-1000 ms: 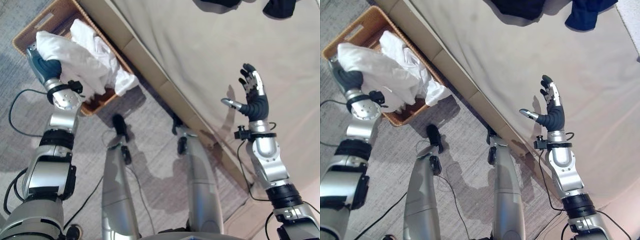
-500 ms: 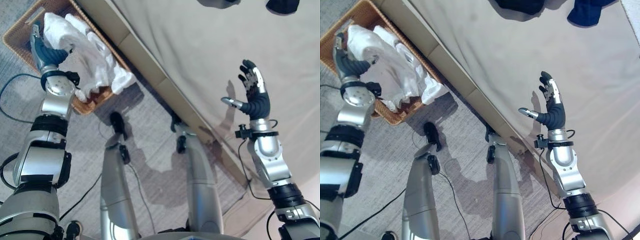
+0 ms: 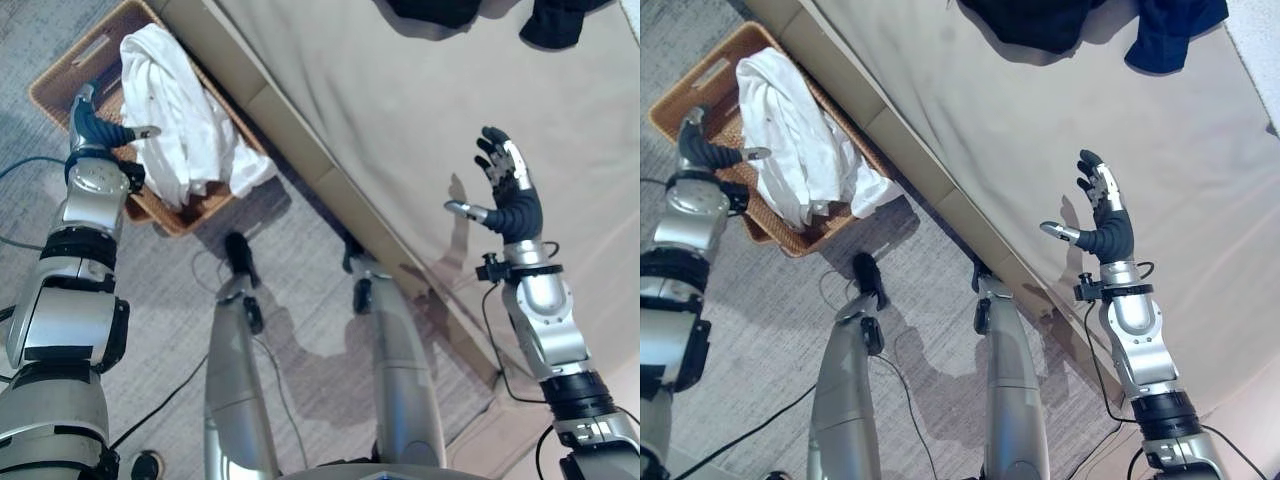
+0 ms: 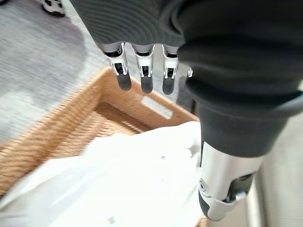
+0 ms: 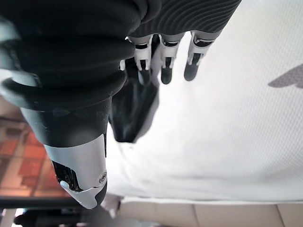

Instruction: Pick up clothes into the bucket

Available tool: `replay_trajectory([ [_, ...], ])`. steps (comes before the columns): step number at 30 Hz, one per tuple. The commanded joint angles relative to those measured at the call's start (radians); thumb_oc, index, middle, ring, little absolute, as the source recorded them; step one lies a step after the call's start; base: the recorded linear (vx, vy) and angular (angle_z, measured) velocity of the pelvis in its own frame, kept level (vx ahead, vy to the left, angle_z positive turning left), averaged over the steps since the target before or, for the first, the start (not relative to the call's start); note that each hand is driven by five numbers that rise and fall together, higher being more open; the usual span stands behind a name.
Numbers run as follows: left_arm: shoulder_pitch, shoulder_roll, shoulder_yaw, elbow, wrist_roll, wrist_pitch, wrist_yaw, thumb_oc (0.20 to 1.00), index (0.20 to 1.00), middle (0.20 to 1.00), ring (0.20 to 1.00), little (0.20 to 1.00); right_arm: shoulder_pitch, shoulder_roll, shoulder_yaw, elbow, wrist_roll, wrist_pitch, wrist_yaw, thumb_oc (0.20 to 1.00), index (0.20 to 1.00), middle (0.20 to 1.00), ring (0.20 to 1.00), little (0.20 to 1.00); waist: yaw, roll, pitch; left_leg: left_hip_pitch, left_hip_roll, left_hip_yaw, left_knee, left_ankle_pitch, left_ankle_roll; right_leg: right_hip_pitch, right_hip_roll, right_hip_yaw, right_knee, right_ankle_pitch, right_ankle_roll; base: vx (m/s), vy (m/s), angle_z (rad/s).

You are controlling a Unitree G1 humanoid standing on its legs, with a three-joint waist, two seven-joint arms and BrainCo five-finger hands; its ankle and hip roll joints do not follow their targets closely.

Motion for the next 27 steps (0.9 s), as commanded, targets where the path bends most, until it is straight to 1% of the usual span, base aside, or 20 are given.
replay_trajectory([
  [1,0.072,0.020,-0.005,0.011,0.079,-0.015,-0.026,1.000,1.000,1.000,1.000,1.000,0.092,-0.035,-0.028,-0.070,0.039,-0.025,0.014,1.000,1.000,1.000,1.000,1.000,-0.001,0.020,-0.120,0.024,0.002,-0.050,-0.092,0.020,-0.003,0.041,0.004,0.052,-0.146,0.142,0.083,0.00,0.000,0.00],
  [4,0.207,0.001,0.058,-0.096,0.033,-0.048,-0.040,1.000,1.000,1.000,1.000,1.000,0.090,-0.027,-0.035,-0.057,0.031,-0.025,0.010,1.000,1.000,1.000,1.000,1.000,0.015,0.022,-0.110,0.049,-0.001,-0.042,-0.102,0.020,-0.003,0.056,0.003,0.054,-0.150,0.142,0.081,0.00,0.000,0.00],
  [5,0.257,-0.018,0.084,-0.173,-0.025,-0.085,-0.045,1.000,1.000,1.000,1.000,1.000,0.086,-0.021,-0.042,-0.050,0.030,-0.027,0.005,1.000,1.000,1.000,1.000,1.000,0.023,0.024,-0.107,0.057,-0.004,-0.040,-0.111,0.022,-0.002,0.063,0.002,0.054,-0.153,0.142,0.081,0.00,0.000,0.00],
  [6,0.272,-0.018,0.093,-0.183,-0.025,-0.082,-0.045,1.000,1.000,1.000,1.000,1.000,0.087,-0.024,-0.038,-0.050,0.030,-0.028,0.005,1.000,1.000,1.000,1.000,1.000,0.020,0.026,-0.108,0.061,-0.004,-0.039,-0.114,0.022,-0.002,0.067,0.002,0.054,-0.154,0.143,0.081,0.00,0.000,0.00],
  [7,0.331,-0.036,0.115,-0.254,-0.088,-0.121,-0.059,1.000,1.000,1.000,1.000,1.000,0.082,-0.017,-0.046,-0.045,0.030,-0.031,-0.001,1.000,1.000,1.000,1.000,1.000,0.029,0.028,-0.102,0.068,-0.005,-0.038,-0.118,0.024,-0.002,0.071,0.000,0.053,-0.156,0.144,0.080,-0.01,0.043,-0.03],
  [8,0.537,-0.083,0.169,-0.462,-0.245,-0.230,-0.080,1.000,1.000,1.000,1.000,1.000,0.081,-0.014,-0.059,-0.040,0.033,-0.040,-0.014,1.000,1.000,1.000,1.000,1.000,0.047,0.039,-0.092,0.096,-0.011,-0.031,-0.135,0.030,-0.002,0.092,-0.001,0.051,-0.163,0.145,0.079,-0.01,0.043,-0.02],
  [9,0.551,-0.084,0.177,-0.472,-0.245,-0.229,-0.080,1.000,1.000,1.000,1.000,1.000,0.083,-0.016,-0.055,-0.040,0.033,-0.040,-0.014,1.000,1.000,1.000,1.000,1.000,0.044,0.040,-0.094,0.100,-0.011,-0.030,-0.137,0.030,-0.002,0.095,0.000,0.052,-0.164,0.145,0.079,-0.01,0.083,-0.05],
  [10,0.716,-0.137,0.197,-0.636,-0.312,-0.316,-0.102,1.000,1.000,1.000,1.000,1.000,0.078,-0.015,-0.065,-0.025,0.026,-0.052,-0.030,1.000,1.000,1.000,1.000,1.000,0.063,0.047,-0.084,0.137,-0.016,-0.021,-0.150,0.033,-0.001,0.124,0.001,0.050,-0.170,0.147,0.079,-0.01,0.073,-0.04],
  [13,0.864,-0.249,0.202,-0.784,-0.482,-0.396,-0.214,1.000,1.000,1.000,1.000,1.000,0.073,-0.011,-0.074,-0.003,0.032,-0.064,-0.038,1.000,1.000,1.000,1.000,1.000,0.077,0.049,-0.081,0.216,-0.026,-0.011,-0.183,0.039,0.001,0.196,0.001,0.047,-0.193,0.149,0.079,0.00,0.066,-0.04],
  [14,0.869,-0.250,0.205,-0.787,-0.484,-0.396,-0.217,1.000,1.000,1.000,1.000,1.000,0.074,-0.013,-0.073,-0.003,0.033,-0.064,-0.038,1.000,1.000,1.000,1.000,1.000,0.077,0.049,-0.080,0.221,-0.026,-0.010,-0.185,0.040,0.001,0.201,0.001,0.047,-0.195,0.149,0.079,0.01,0.026,-0.04],
  [15,0.898,-0.283,0.197,-0.802,-0.504,-0.399,-0.229,1.000,1.000,1.000,1.000,1.000,0.076,-0.013,-0.077,0.001,0.035,-0.067,-0.033,1.000,1.000,1.000,1.000,1.000,0.079,0.049,-0.078,0.244,-0.029,-0.009,-0.193,0.040,0.003,0.222,0.001,0.046,-0.203,0.152,0.079,-0.05,-0.003,0.03],
  [16,0.938,-0.329,0.161,-0.848,-0.536,-0.412,-0.280,1.000,1.000,1.000,1.000,1.000,0.077,0.004,-0.082,0.020,0.054,-0.073,-0.023,1.000,1.000,1.000,1.000,1.000,0.077,0.043,-0.076,0.280,-0.040,0.000,-0.214,0.076,0.011,0.262,-0.009,0.039,-0.234,0.188,0.071,0.03,-0.004,0.06],
  [17,0.940,-0.329,0.161,-0.848,-0.536,-0.412,-0.280,1.000,1.000,1.000,1.000,1.000,0.078,0.003,-0.081,0.021,0.054,-0.073,-0.023,1.000,1.000,1.000,1.000,1.000,0.080,0.047,-0.080,0.296,-0.035,-0.006,-0.213,0.044,0.004,0.274,-0.003,0.042,-0.225,0.159,0.079,-0.05,-0.020,0.10],
  [18,0.961,-0.339,0.148,-0.887,-0.534,-0.415,-0.293,1.000,1.000,1.000,1.000,1.000,0.078,0.011,-0.084,0.031,0.058,-0.076,-0.023,1.000,1.000,1.000,1.000,1.000,0.079,0.042,-0.075,0.310,-0.045,-0.001,-0.231,0.078,0.011,0.290,-0.009,0.037,-0.245,0.190,0.072,0.04,-0.039,0.08],
  [19,0.974,-0.362,0.109,-0.907,-0.549,-0.425,-0.322,1.000,1.000,1.000,1.000,1.000,0.070,0.034,-0.077,0.079,0.083,-0.081,-0.024,1.000,1.000,1.000,1.000,1.000,0.080,0.038,-0.086,0.369,-0.049,0.000,-0.262,0.083,0.010,0.343,-0.011,0.032,-0.267,0.192,0.072,-0.04,-0.039,0.07],
  [20,0.974,-0.362,0.109,-0.907,-0.549,-0.425,-0.322,1.000,1.000,1.000,1.000,1.000,0.069,0.034,-0.077,0.080,0.083,-0.082,-0.024,1.000,1.000,1.000,1.000,1.000,0.081,0.038,-0.083,0.373,-0.049,0.001,-0.265,0.084,0.010,0.347,-0.011,0.032,-0.268,0.193,0.072,0.05,-0.042,0.03],
  [24,0.957,-0.382,0.046,-0.922,-0.518,-0.443,-0.320,1.000,1.000,1.000,1.000,1.000,0.054,0.073,-0.042,0.157,0.148,-0.077,-0.013,1.000,1.000,1.000,1.000,1.000,0.079,0.029,-0.095,0.499,-0.051,0.005,-0.327,0.094,0.004,0.475,-0.014,0.027,-0.330,0.198,0.072,0.05,-0.038,-0.07],
  [25,0.957,-0.382,0.046,-0.922,-0.518,-0.443,-0.320,1.000,1.000,1.000,1.000,1.000,0.054,0.073,-0.042,0.157,0.148,-0.077,-0.013,1.000,1.000,1.000,1.000,1.000,0.079,0.029,-0.094,0.500,-0.051,0.005,-0.327,0.094,0.004,0.476,-0.014,0.027,-0.330,0.198,0.072,0.11,-0.069,-0.14],
  [26,0.924,-0.380,0.000,-0.927,-0.469,-0.448,-0.303,1.000,1.000,1.000,1.000,1.000,0.040,0.099,-0.020,0.227,0.192,-0.068,-0.014,1.000,1.000,1.000,1.000,1.000,0.073,0.029,-0.111,0.591,-0.048,0.010,-0.376,0.102,-0.002,0.563,-0.010,0.024,-0.375,0.200,0.073,0.08,-0.043,-0.10],
  [27,0.924,-0.381,0.000,-0.927,-0.469,-0.448,-0.303,1.000,1.000,1.000,1.000,1.000,0.040,0.099,-0.020,0.227,0.192,-0.068,-0.014,1.000,1.000,1.000,1.000,1.000,0.074,0.028,-0.109,0.594,-0.048,0.010,-0.378,0.102,-0.002,0.566,-0.010,0.024,-0.376,0.200,0.073,0.15,-0.064,-0.07],
])
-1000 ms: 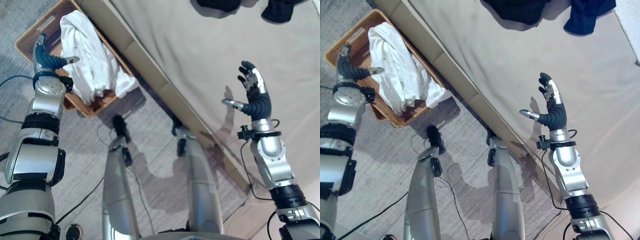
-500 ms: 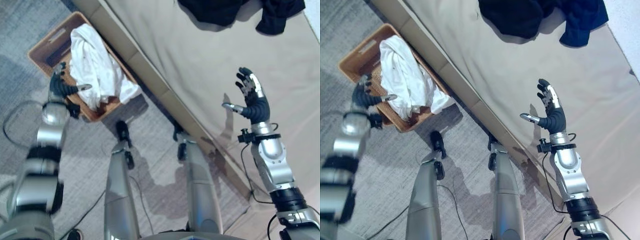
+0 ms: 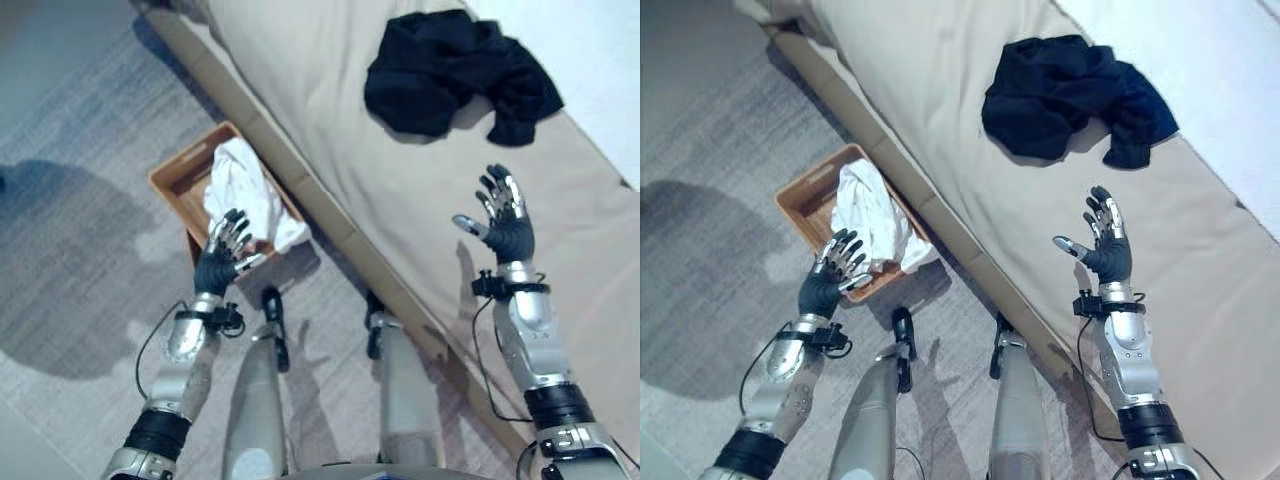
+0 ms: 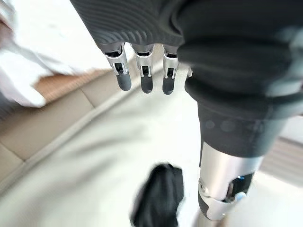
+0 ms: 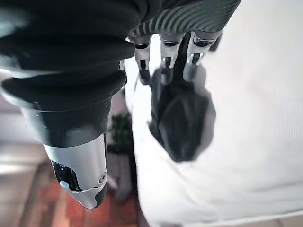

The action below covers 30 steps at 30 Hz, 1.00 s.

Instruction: Pick up clothes into the bucket

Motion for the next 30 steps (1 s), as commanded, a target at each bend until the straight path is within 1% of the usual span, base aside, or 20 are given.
replay_trajectory([
  [1,-0.047,0.007,-0.061,-0.039,0.072,-0.074,0.011,1.000,1.000,1.000,1.000,1.000,-0.015,-0.011,0.031,0.064,0.056,-0.043,-0.021,1.000,1.000,1.000,1.000,1.000,-0.034,0.009,-0.101,0.105,-0.011,-0.059,-0.138,0.079,-0.016,0.127,0.011,0.008,-0.179,0.172,0.044,0.06,-0.020,-0.05],
  [2,-0.048,0.007,-0.061,-0.039,0.072,-0.074,0.012,1.000,1.000,1.000,1.000,1.000,-0.016,-0.011,0.031,0.064,0.056,-0.043,-0.021,1.000,1.000,1.000,1.000,1.000,-0.035,0.008,-0.101,0.105,-0.013,-0.059,-0.143,0.085,-0.016,0.127,0.009,0.008,-0.183,0.176,0.044,0.14,-0.043,-0.08],
  [3,-0.066,-0.001,-0.081,-0.036,0.109,-0.085,0.035,1.000,1.000,1.000,1.000,1.000,-0.030,0.000,0.042,0.101,0.048,-0.041,-0.040,1.000,1.000,1.000,1.000,1.000,-0.039,0.013,-0.119,0.162,-0.008,-0.049,-0.174,0.086,-0.021,0.177,0.019,0.010,-0.206,0.173,0.045,0.06,-0.021,-0.14],
  [4,-0.066,-0.001,-0.081,-0.036,0.110,-0.086,0.035,1.000,1.000,1.000,1.000,1.000,-0.031,0.000,0.042,0.102,0.048,-0.041,-0.040,1.000,1.000,1.000,1.000,1.000,-0.040,0.011,-0.119,0.162,-0.010,-0.049,-0.179,0.093,-0.020,0.177,0.018,0.010,-0.210,0.177,0.045,0.12,-0.035,-0.17],
  [6,-0.073,-0.026,-0.104,-0.029,0.139,-0.089,0.069,1.000,1.000,1.000,1.000,1.000,-0.035,0.027,0.056,0.142,0.062,-0.040,-0.062,1.000,1.000,1.000,1.000,1.000,-0.047,0.018,-0.150,0.241,0.002,-0.038,-0.216,0.096,-0.026,0.243,0.031,0.015,-0.234,0.170,0.048,0.11,-0.047,-0.16],
  [7,-0.074,-0.026,-0.104,-0.029,0.139,-0.089,0.069,1.000,1.000,1.000,1.000,1.000,-0.035,0.027,0.056,0.142,0.062,-0.040,-0.062,1.000,1.000,1.000,1.000,1.000,-0.047,0.017,-0.151,0.239,0.000,-0.038,-0.219,0.101,-0.026,0.242,0.030,0.015,-0.237,0.174,0.048,0.14,-0.066,-0.17],
  [8,-0.068,-0.031,-0.115,-0.026,0.180,-0.092,0.096,1.000,1.000,1.000,1.000,1.000,-0.042,0.038,0.073,0.160,0.033,-0.028,-0.084,1.000,1.000,1.000,1.000,1.000,-0.049,0.021,-0.173,0.276,0.008,-0.030,-0.233,0.100,-0.026,0.271,0.036,0.022,-0.242,0.168,0.048,0.07,-0.032,-0.17],
  [11,-0.055,-0.042,-0.122,-0.015,0.208,-0.089,0.127,1.000,1.000,1.000,1.000,1.000,-0.050,0.045,0.102,0.175,0.028,-0.016,-0.087,1.000,1.000,1.000,1.000,1.000,-0.046,0.023,-0.182,0.319,0.015,-0.023,-0.247,0.099,-0.027,0.304,0.042,0.026,-0.243,0.160,0.047,0.09,-0.049,-0.21],
  [12,-0.050,-0.045,-0.127,-0.003,0.233,-0.088,0.144,1.000,1.000,1.000,1.000,1.000,-0.058,0.039,0.116,0.186,-0.021,-0.003,-0.102,1.000,1.000,1.000,1.000,1.000,-0.043,0.026,-0.190,0.334,0.017,-0.021,-0.253,0.099,-0.029,0.316,0.047,0.026,-0.243,0.154,0.047,0.10,-0.084,-0.12],
  [13,-0.042,-0.045,-0.138,0.007,0.267,-0.081,0.167,1.000,1.000,1.000,1.000,1.000,-0.075,0.025,0.141,0.184,-0.121,0.022,-0.138,1.000,1.000,1.000,1.000,1.000,-0.037,0.033,-0.194,0.357,0.021,-0.017,-0.263,0.102,-0.031,0.334,0.050,0.027,-0.242,0.144,0.047,0.07,-0.066,-0.12],
  [14,-0.042,-0.046,-0.137,0.007,0.268,-0.081,0.168,1.000,1.000,1.000,1.000,1.000,-0.075,0.025,0.142,0.184,-0.122,0.023,-0.139,1.000,1.000,1.000,1.000,1.000,-0.037,0.033,-0.193,0.359,0.021,-0.017,-0.265,0.102,-0.031,0.335,0.050,0.027,-0.242,0.144,0.047,0.03,-0.075,-0.09],
  [15,-0.055,-0.047,-0.163,0.032,0.314,-0.072,0.199,1.000,1.000,1.000,1.000,1.000,-0.115,0.009,0.176,0.204,-0.221,0.046,-0.186,1.000,1.000,1.000,1.000,1.000,-0.031,0.041,-0.187,0.362,0.022,-0.017,-0.268,0.105,-0.033,0.334,0.054,0.028,-0.237,0.139,0.046,-0.02,-0.040,-0.03],
  [16,-0.057,-0.048,-0.164,0.034,0.316,-0.073,0.200,1.000,1.000,1.000,1.000,1.000,-0.117,0.009,0.177,0.205,-0.222,0.045,-0.187,1.000,1.000,1.000,1.000,1.000,-0.031,0.042,-0.186,0.361,0.022,-0.017,-0.268,0.105,-0.033,0.333,0.054,0.028,-0.236,0.139,0.046,-0.04,-0.056,-0.03],
  [17,-0.072,-0.044,-0.179,0.054,0.359,-0.074,0.227,1.000,1.000,1.000,1.000,1.000,-0.156,0.006,0.200,0.223,-0.261,0.055,-0.207,1.000,1.000,1.000,1.000,1.000,-0.028,0.047,-0.179,0.354,0.022,-0.015,-0.265,0.106,-0.034,0.321,0.056,0.029,-0.229,0.138,0.046,-0.11,-0.041,0.00],
  [18,-0.097,-0.052,-0.210,0.096,0.377,-0.073,0.256,1.000,1.000,1.000,1.000,1.000,-0.225,0.008,0.232,0.247,-0.290,0.063,-0.249,1.000,1.000,1.000,1.000,1.000,-0.020,0.056,-0.160,0.326,0.022,-0.013,-0.251,0.110,-0.034,0.289,0.059,0.034,-0.210,0.140,0.042,-0.14,-0.064,-0.03],
  [22,-0.097,-0.059,-0.219,0.110,0.370,-0.075,0.279,1.000,1.000,1.000,1.000,1.000,-0.303,0.008,0.249,0.269,-0.286,0.062,-0.287,1.000,1.000,1.000,1.000,1.000,-0.003,0.071,-0.135,0.266,0.023,-0.017,-0.228,0.117,-0.033,0.221,0.070,0.041,-0.194,0.144,0.036,-0.09,-0.060,-0.03],
  [23,-0.086,-0.059,-0.216,0.106,0.351,-0.077,0.282,1.000,1.000,1.000,1.000,1.000,-0.357,-0.010,0.251,0.297,-0.322,0.070,-0.316,1.000,1.000,1.000,1.000,1.000,0.012,0.078,-0.122,0.224,0.026,-0.022,-0.214,0.122,-0.033,0.188,0.074,0.038,-0.190,0.147,0.034,-0.09,-0.077,0.02],
  [25,-0.084,-0.058,-0.211,0.100,0.341,-0.077,0.286,1.000,1.000,1.000,1.000,1.000,-0.384,-0.024,0.253,0.311,-0.341,0.075,-0.335,1.000,1.000,1.000,1.000,1.000,0.016,0.081,-0.118,0.195,0.027,-0.026,-0.203,0.123,-0.033,0.166,0.074,0.034,-0.185,0.149,0.034,-0.09,-0.077,0.04],
  [26,-0.078,-0.051,-0.204,0.078,0.329,-0.081,0.293,1.000,1.000,1.000,1.000,1.000,-0.431,-0.054,0.254,0.343,-0.376,0.091,-0.367,1.000,1.000,1.000,1.000,1.000,0.027,0.087,-0.100,0.160,0.029,-0.034,-0.188,0.126,-0.034,0.134,0.073,0.031,-0.172,0.150,0.033,-0.09,-0.070,0.11],
  [30,-0.071,-0.044,-0.188,0.042,0.309,-0.082,0.307,1.000,1.000,1.000,1.000,1.000,-0.521,-0.095,0.255,0.390,-0.404,0.114,-0.406,1.000,1.000,1.000,1.000,1.000,0.035,0.096,-0.074,0.100,0.029,-0.044,-0.151,0.121,-0.034,0.078,0.069,0.027,-0.131,0.143,0.029,-0.05,-0.030,0.13],
])
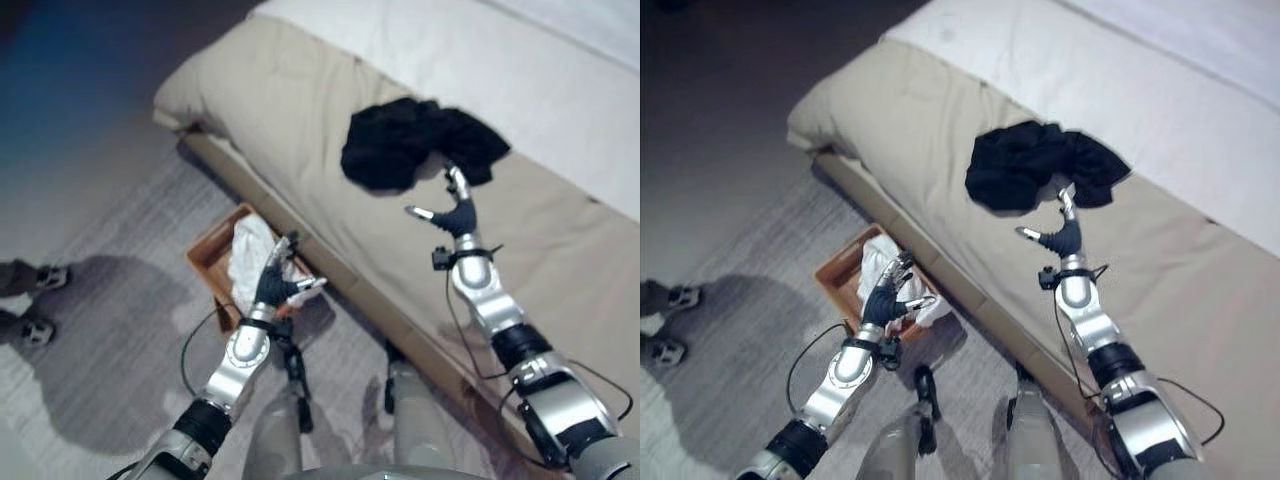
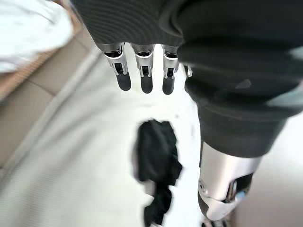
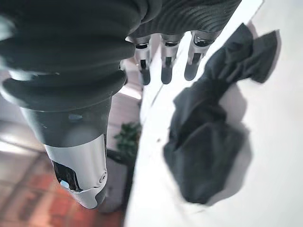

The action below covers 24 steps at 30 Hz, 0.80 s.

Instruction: Pick up clothes into the bucket

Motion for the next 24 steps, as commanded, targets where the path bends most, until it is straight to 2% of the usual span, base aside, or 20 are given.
replay_trajectory([
  [1,0.003,0.024,0.042,-0.109,-0.012,-0.049,0.029,1.000,1.000,1.000,1.000,1.000,-0.097,-0.036,-0.016,0.010,-0.047,-0.005,-0.078,1.000,1.000,1.000,1.000,1.000,0.004,-0.031,0.004,-0.064,0.001,-0.088,0.077,0.019,-0.026,-0.014,0.002,0.010,-0.004,0.092,0.034,-0.08,-0.008,0.14],
  [5,0.002,0.064,0.034,-0.159,0.030,-0.052,0.064,1.000,1.000,1.000,1.000,1.000,-0.250,-0.087,0.004,0.099,-0.064,0.017,-0.126,1.000,1.000,1.000,1.000,1.000,0.012,-0.025,0.063,-0.187,0.001,-0.095,0.192,-0.016,-0.012,-0.129,-0.007,0.024,0.095,0.081,0.025,-0.09,0.015,0.13],
  [10,-0.004,0.086,0.026,-0.174,0.065,-0.044,0.091,1.000,1.000,1.000,1.000,1.000,-0.370,-0.124,0.034,0.169,-0.077,0.032,-0.162,1.000,1.000,1.000,1.000,1.000,0.016,-0.018,0.087,-0.296,0.002,-0.091,0.254,-0.035,-0.009,-0.237,-0.012,0.041,0.156,0.070,0.023,-0.06,0.033,0.11],
  [12,-0.008,0.089,0.030,-0.190,0.061,-0.043,0.100,1.000,1.000,1.000,1.000,1.000,-0.458,-0.165,0.071,0.220,-0.101,0.051,-0.178,1.000,1.000,1.000,1.000,1.000,0.020,-0.014,0.102,-0.369,0.000,-0.089,0.284,-0.038,-0.006,-0.307,-0.018,0.045,0.202,0.061,0.018,-0.06,0.038,0.03],
  [18,-0.008,0.097,0.039,-0.235,0.070,-0.044,0.129,1.000,1.000,1.000,1.000,1.000,-0.564,-0.234,0.119,0.258,-0.178,0.090,-0.248,1.000,1.000,1.000,1.000,1.000,0.027,-0.009,0.112,-0.469,-0.008,-0.101,0.346,-0.051,-0.002,-0.400,-0.021,0.049,0.279,0.035,0.004,-0.02,0.007,0.06],
  [24,-0.015,0.120,0.044,-0.264,0.095,-0.050,0.157,1.000,1.000,1.000,1.000,1.000,-0.699,-0.331,0.209,0.288,-0.289,0.139,-0.313,1.000,1.000,1.000,1.000,1.000,0.041,-0.007,0.112,-0.536,-0.013,-0.117,0.325,-0.034,-0.010,-0.469,-0.032,0.042,0.288,0.035,0.007,0.01,-0.001,0.08],
])
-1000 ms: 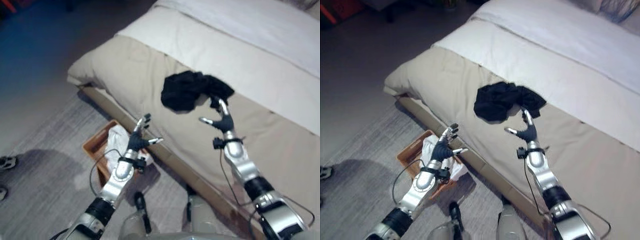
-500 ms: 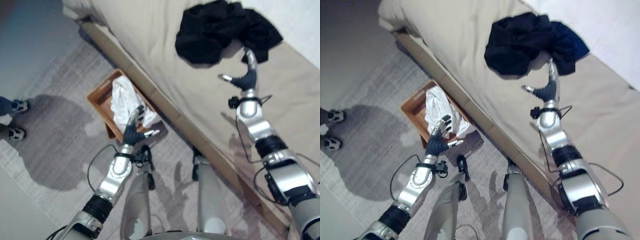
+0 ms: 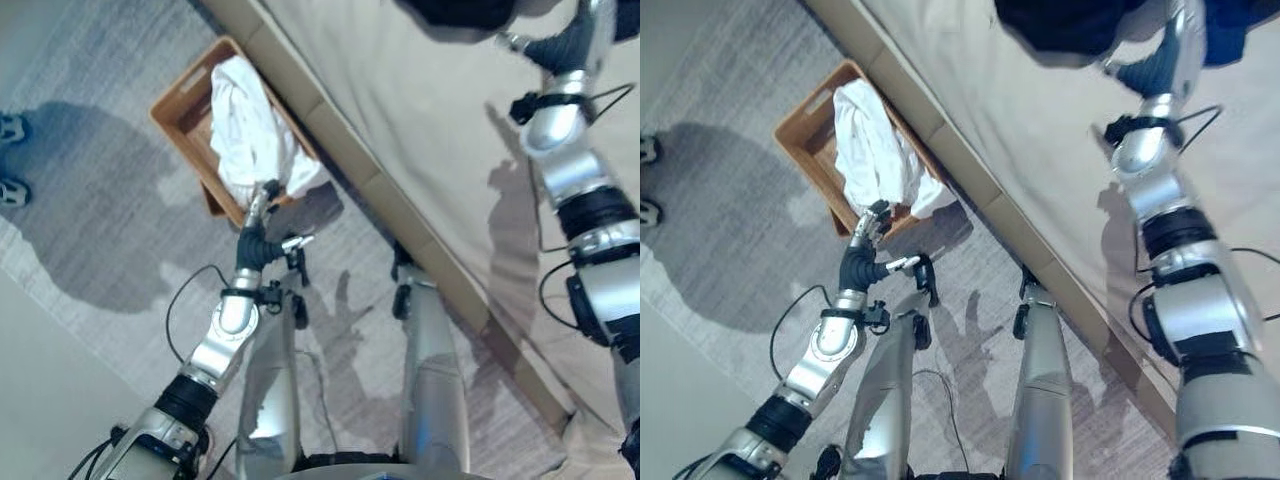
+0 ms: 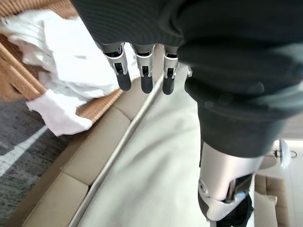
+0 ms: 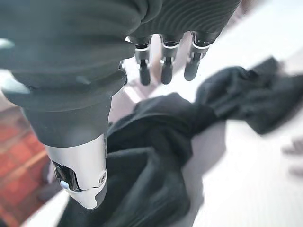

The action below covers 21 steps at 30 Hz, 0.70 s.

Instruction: Pick up clothes into the bucket

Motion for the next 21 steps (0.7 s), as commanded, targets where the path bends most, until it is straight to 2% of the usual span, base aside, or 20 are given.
replay_trajectory([
  [1,0.056,0.028,0.034,-0.084,0.050,-0.048,0.022,1.000,1.000,1.000,1.000,1.000,-0.071,-0.060,0.072,-0.004,-0.067,0.016,-0.057,1.000,1.000,1.000,1.000,1.000,0.010,0.000,-0.088,-0.051,-0.001,-0.037,-0.001,0.007,-0.012,-0.014,0.018,0.037,-0.045,0.107,0.056,0.02,0.004,0.05],
  [6,0.047,0.041,0.035,-0.093,0.057,-0.042,0.021,1.000,1.000,1.000,1.000,1.000,-0.214,-0.102,0.236,0.074,-0.152,0.056,-0.036,1.000,1.000,1.000,1.000,1.000,0.024,-0.004,-0.089,-0.083,-0.008,-0.040,-0.026,0.023,-0.016,-0.052,0.012,0.029,-0.045,0.108,0.057,0.01,0.003,0.02],
  [7,0.047,0.039,0.036,-0.093,0.057,-0.042,0.021,1.000,1.000,1.000,1.000,1.000,-0.218,-0.102,0.239,0.076,-0.151,0.055,-0.036,1.000,1.000,1.000,1.000,1.000,0.022,-0.003,-0.089,-0.085,-0.008,-0.041,-0.026,0.023,-0.016,-0.053,0.012,0.029,-0.045,0.108,0.057,0.01,-0.004,0.05],
  [9,0.047,0.044,0.031,-0.089,0.043,-0.044,0.009,1.000,1.000,1.000,1.000,1.000,-0.277,-0.115,0.339,0.123,-0.193,0.066,-0.002,1.000,1.000,1.000,1.000,1.000,0.032,-0.006,-0.099,-0.103,-0.010,-0.047,-0.029,0.030,-0.018,-0.071,0.010,0.025,-0.041,0.110,0.056,0.01,0.004,0.04],
  [13,0.050,0.052,0.037,-0.091,0.036,-0.041,-0.001,1.000,1.000,1.000,1.000,1.000,-0.331,-0.114,0.420,0.155,-0.223,0.073,0.035,1.000,1.000,1.000,1.000,1.000,0.037,-0.010,-0.109,-0.114,-0.011,-0.050,-0.036,0.035,-0.020,-0.083,0.008,0.023,-0.041,0.111,0.057,0.02,0.000,0.01],
  [14,0.055,0.053,0.039,-0.091,0.030,-0.041,-0.008,1.000,1.000,1.000,1.000,1.000,-0.350,-0.111,0.460,0.182,-0.234,0.068,0.059,1.000,1.000,1.000,1.000,1.000,0.045,-0.009,-0.119,-0.110,-0.012,-0.057,-0.033,0.006,-0.030,-0.082,0.011,0.027,-0.027,0.078,0.065,0.08,-0.001,0.07],
  [15,0.055,0.051,0.040,-0.092,0.030,-0.041,-0.008,1.000,1.000,1.000,1.000,1.000,-0.353,-0.110,0.464,0.184,-0.233,0.066,0.059,1.000,1.000,1.000,1.000,1.000,0.044,-0.008,-0.119,-0.111,-0.012,-0.057,-0.033,0.006,-0.030,-0.083,0.011,0.027,-0.026,0.078,0.065,0.00,0.000,0.06],
  [16,0.054,0.052,0.040,-0.093,0.030,-0.041,-0.008,1.000,1.000,1.000,1.000,1.000,-0.354,-0.110,0.463,0.184,-0.233,0.066,0.059,1.000,1.000,1.000,1.000,1.000,0.043,-0.008,-0.112,-0.122,-0.013,-0.051,-0.036,0.036,-0.023,-0.090,0.008,0.022,-0.037,0.108,0.056,0.00,-0.004,0.05],
  [17,0.061,0.055,0.043,-0.094,0.009,-0.042,-0.025,1.000,1.000,1.000,1.000,1.000,-0.380,-0.097,0.500,0.222,-0.207,0.059,0.115,1.000,1.000,1.000,1.000,1.000,0.054,-0.009,-0.125,-0.118,-0.014,-0.058,-0.035,0.010,-0.032,-0.090,0.010,0.026,-0.022,0.076,0.064,-0.07,0.001,0.04],
  [18,0.060,0.055,0.045,-0.095,0.008,-0.042,-0.026,1.000,1.000,1.000,1.000,1.000,-0.383,-0.097,0.502,0.224,-0.206,0.058,0.115,1.000,1.000,1.000,1.000,1.000,0.052,-0.009,-0.119,-0.130,-0.014,-0.051,-0.038,0.040,-0.025,-0.098,0.007,0.021,-0.032,0.107,0.056,0.07,-0.007,0.02],
  [19,0.062,0.056,0.046,-0.095,0.002,-0.042,-0.031,1.000,1.000,1.000,1.000,1.000,-0.389,-0.088,0.510,0.246,-0.188,0.053,0.147,1.000,1.000,1.000,1.000,1.000,0.058,-0.009,-0.127,-0.118,-0.013,-0.058,-0.037,0.008,-0.033,-0.091,0.008,0.025,-0.020,0.074,0.065,0.00,0.000,0.00],
  [20,0.066,0.056,0.051,-0.095,-0.016,-0.041,-0.045,1.000,1.000,1.000,1.000,1.000,-0.410,-0.079,0.523,0.290,-0.152,0.049,0.190,1.000,1.000,1.000,1.000,1.000,0.063,-0.008,-0.130,-0.120,-0.015,-0.059,-0.041,0.011,-0.033,-0.091,0.007,0.024,-0.023,0.073,0.064,0.07,-0.005,0.03],
  [21,0.066,0.056,0.052,-0.096,-0.017,-0.040,-0.046,1.000,1.000,1.000,1.000,1.000,-0.413,-0.078,0.525,0.292,-0.150,0.048,0.191,1.000,1.000,1.000,1.000,1.000,0.063,-0.007,-0.130,-0.120,-0.015,-0.059,-0.041,0.011,-0.033,-0.091,0.007,0.024,-0.023,0.073,0.064,-0.01,0.004,0.04],
])
